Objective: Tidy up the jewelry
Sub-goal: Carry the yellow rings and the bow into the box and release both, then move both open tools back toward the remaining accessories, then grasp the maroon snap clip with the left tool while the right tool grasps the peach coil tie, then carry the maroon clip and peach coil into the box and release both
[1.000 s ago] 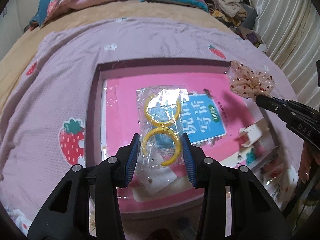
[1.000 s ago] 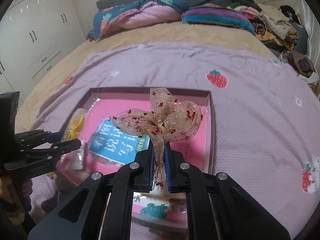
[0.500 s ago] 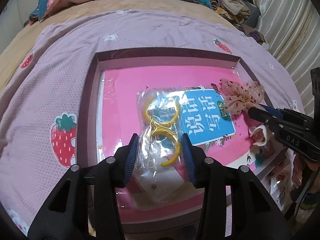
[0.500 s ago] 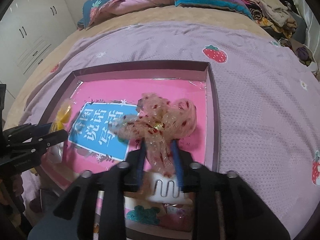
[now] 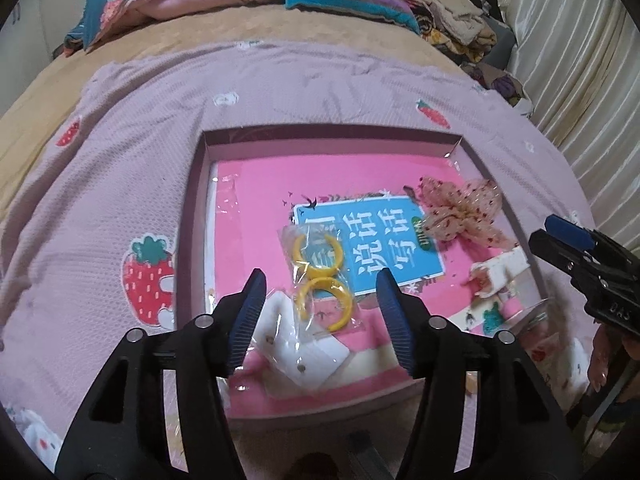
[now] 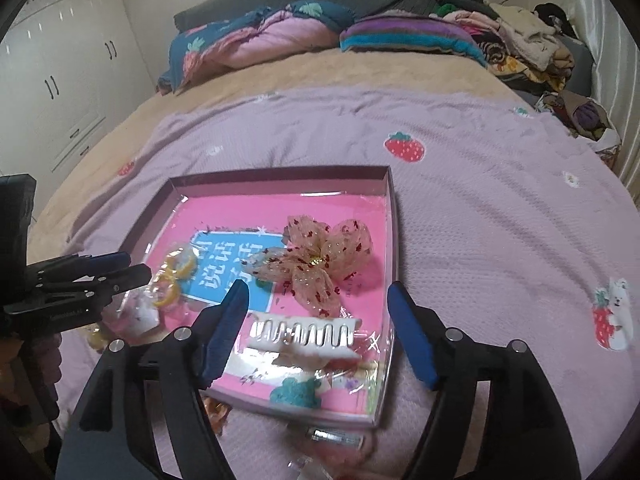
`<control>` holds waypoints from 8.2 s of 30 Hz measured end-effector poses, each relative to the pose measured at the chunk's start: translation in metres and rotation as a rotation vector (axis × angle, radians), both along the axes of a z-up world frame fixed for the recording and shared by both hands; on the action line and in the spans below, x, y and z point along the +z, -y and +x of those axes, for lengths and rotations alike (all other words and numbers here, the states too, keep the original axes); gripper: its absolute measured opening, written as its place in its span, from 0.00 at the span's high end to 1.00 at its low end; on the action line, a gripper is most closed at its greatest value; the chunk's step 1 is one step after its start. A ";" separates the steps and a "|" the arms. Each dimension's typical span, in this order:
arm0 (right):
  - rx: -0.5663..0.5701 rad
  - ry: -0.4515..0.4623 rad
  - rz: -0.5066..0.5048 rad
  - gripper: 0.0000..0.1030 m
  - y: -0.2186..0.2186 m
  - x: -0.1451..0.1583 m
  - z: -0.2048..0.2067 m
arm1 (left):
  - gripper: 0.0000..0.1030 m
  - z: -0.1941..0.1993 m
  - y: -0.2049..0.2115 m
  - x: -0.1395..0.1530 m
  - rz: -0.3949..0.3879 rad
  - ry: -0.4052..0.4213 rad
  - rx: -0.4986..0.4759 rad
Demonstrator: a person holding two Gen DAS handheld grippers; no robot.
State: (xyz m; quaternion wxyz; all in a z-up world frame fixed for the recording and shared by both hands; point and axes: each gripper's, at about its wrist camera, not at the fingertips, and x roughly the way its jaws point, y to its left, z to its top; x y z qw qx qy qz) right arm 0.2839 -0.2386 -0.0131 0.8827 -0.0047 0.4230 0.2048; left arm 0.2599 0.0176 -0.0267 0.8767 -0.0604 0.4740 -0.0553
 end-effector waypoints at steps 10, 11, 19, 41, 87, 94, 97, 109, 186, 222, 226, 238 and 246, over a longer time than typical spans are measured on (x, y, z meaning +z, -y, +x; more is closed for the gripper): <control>-0.044 0.126 0.039 0.11 0.018 0.051 -0.037 | 0.23 -0.029 -0.002 0.045 0.004 0.101 0.037; -0.046 0.133 0.043 0.10 0.019 0.055 -0.039 | 0.19 -0.033 -0.003 0.050 0.005 0.111 0.042; -0.061 0.200 0.057 0.06 0.029 0.084 -0.068 | 0.09 -0.060 -0.007 0.078 0.009 0.179 0.070; -0.034 0.259 0.076 0.06 0.032 0.110 -0.136 | 0.09 -0.128 -0.020 0.093 0.035 0.236 0.091; 0.047 0.011 0.015 0.05 0.001 0.002 -0.188 | 0.23 -0.175 -0.013 -0.028 0.106 0.017 0.026; 0.080 -0.010 -0.003 0.05 -0.018 -0.001 -0.183 | 0.40 -0.165 -0.010 -0.040 0.115 -0.020 -0.017; 0.084 -0.005 -0.010 0.05 -0.024 0.000 -0.177 | 0.45 -0.161 -0.010 -0.043 0.113 -0.029 -0.028; 0.076 -0.021 -0.017 0.05 -0.034 -0.002 -0.146 | 0.69 -0.144 -0.003 -0.062 0.105 -0.072 -0.069; 0.078 0.097 0.026 0.94 0.017 0.048 -0.145 | 0.75 -0.118 0.008 0.057 0.036 0.125 -0.083; 0.005 0.149 -0.006 0.94 0.038 0.062 -0.049 | 0.75 -0.027 0.058 0.043 0.024 0.083 -0.160; 0.010 0.125 -0.022 0.94 0.033 0.051 -0.034 | 0.75 -0.018 0.064 0.033 0.021 0.063 -0.168; 0.040 0.072 -0.078 0.94 0.012 0.016 0.001 | 0.75 -0.003 0.066 0.001 0.017 0.000 -0.165; 0.050 0.031 -0.095 0.94 0.007 -0.003 0.012 | 0.74 0.003 0.063 -0.013 0.008 -0.025 -0.161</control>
